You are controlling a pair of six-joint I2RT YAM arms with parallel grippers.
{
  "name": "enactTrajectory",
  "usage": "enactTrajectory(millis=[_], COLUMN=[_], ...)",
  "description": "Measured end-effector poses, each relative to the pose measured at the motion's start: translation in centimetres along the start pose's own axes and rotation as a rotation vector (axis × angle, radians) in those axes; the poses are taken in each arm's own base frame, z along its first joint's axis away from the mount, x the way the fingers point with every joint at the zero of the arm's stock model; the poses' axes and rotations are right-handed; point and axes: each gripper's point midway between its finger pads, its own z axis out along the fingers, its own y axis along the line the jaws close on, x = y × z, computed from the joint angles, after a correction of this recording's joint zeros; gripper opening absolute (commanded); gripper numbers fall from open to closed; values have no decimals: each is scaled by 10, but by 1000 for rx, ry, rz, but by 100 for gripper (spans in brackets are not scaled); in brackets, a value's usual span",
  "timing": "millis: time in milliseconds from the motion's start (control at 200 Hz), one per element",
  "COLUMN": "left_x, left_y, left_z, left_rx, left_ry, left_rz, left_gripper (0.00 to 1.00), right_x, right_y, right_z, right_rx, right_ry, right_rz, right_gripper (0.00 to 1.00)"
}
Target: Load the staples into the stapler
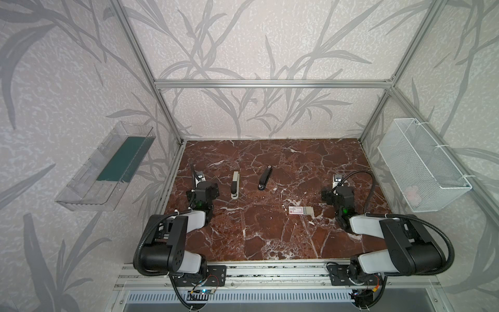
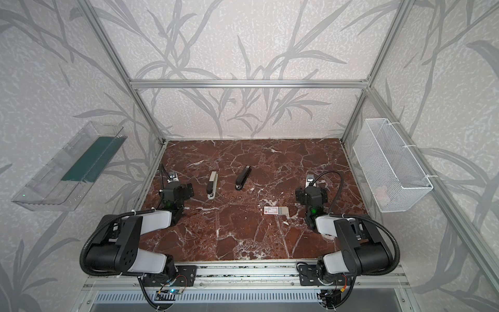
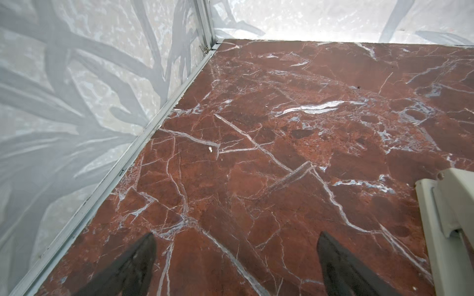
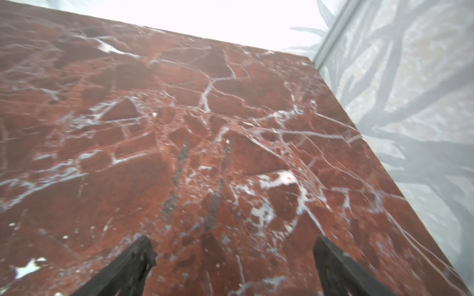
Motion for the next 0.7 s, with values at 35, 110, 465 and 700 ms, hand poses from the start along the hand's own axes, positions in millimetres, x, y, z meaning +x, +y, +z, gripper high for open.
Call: enactTrajectory(millis=[35,110,465,700], left_x=[4,17,-16,-18], left_y=[-1,-2,0,0], left_z=[2,3,10,9], left_rx=[4,8,4,4], left_ry=[-23,-5,-95,-103], left_rz=[0,17,-33,-37], left_gripper=[98,98,99,99], right_x=[0,13,-14,-14], right_y=[3,9,0,3], right_z=[3,6,15,15], right_rx=[-9,-33,-63,-79], right_ry=[-28,-35,-100,-101], right_rz=[-1,-18,36,39], right_gripper=[99,99,99,99])
